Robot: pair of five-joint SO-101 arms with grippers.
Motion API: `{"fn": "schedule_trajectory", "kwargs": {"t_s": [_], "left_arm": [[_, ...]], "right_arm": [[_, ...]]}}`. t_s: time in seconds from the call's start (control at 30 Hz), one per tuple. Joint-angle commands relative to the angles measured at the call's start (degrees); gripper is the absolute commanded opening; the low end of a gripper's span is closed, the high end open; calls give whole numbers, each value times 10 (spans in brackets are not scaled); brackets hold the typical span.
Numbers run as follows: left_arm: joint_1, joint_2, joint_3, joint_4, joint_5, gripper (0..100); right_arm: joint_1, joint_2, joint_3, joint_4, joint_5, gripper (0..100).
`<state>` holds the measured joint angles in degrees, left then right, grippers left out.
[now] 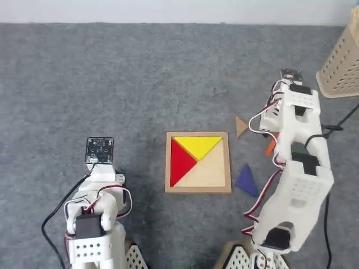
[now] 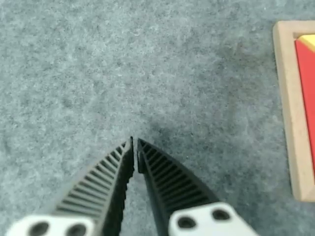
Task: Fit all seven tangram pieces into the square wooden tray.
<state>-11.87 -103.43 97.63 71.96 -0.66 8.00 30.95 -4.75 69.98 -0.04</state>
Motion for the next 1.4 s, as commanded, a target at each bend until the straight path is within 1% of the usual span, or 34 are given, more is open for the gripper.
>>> {"fn": "schedule_trajectory", "kwargs": {"t_s": [0.0, 0.1, 0.13, 0.23, 0.4, 0.53, 0.6, 0.7, 0.77, 0.83, 0.93, 1.0, 1.37], "left_arm": [[-3, -12, -11, 4, 4, 12], [-3, -12, -11, 4, 4, 12], [-3, -12, -11, 4, 4, 12], [-3, -12, -11, 4, 4, 12], [-3, -12, -11, 4, 4, 12], [-3, -12, -11, 4, 4, 12], [-3, -12, -11, 4, 4, 12], [-3, -12, -11, 4, 4, 12], [-3, -12, -11, 4, 4, 12], [-3, -12, -11, 4, 4, 12], [-3, -12, -11, 4, 4, 12], [-3, -12, -11, 4, 4, 12], [-3, -12, -11, 4, 4, 12]], "right_arm": [[14, 1, -16, 7, 10, 134], [4, 0, -16, 7, 32, 24], [0, 0, -15, 7, 34, 1], [-31, -11, -17, 20, 47, 6], [-115, -81, 5, 9, 58, 7], [-175, -100, 57, -26, 116, 9], [-188, -100, 79, -40, 126, 37], [-174, -105, 84, -28, 127, 151], [-159, -105, 70, -12, 129, 199], [-142, -105, 55, 4, 134, 193], [-125, -105, 40, 21, 171, 180], [-120, -103, 40, 19, 184, 180], [-117, -133, 41, 34, 183, 184]]}}
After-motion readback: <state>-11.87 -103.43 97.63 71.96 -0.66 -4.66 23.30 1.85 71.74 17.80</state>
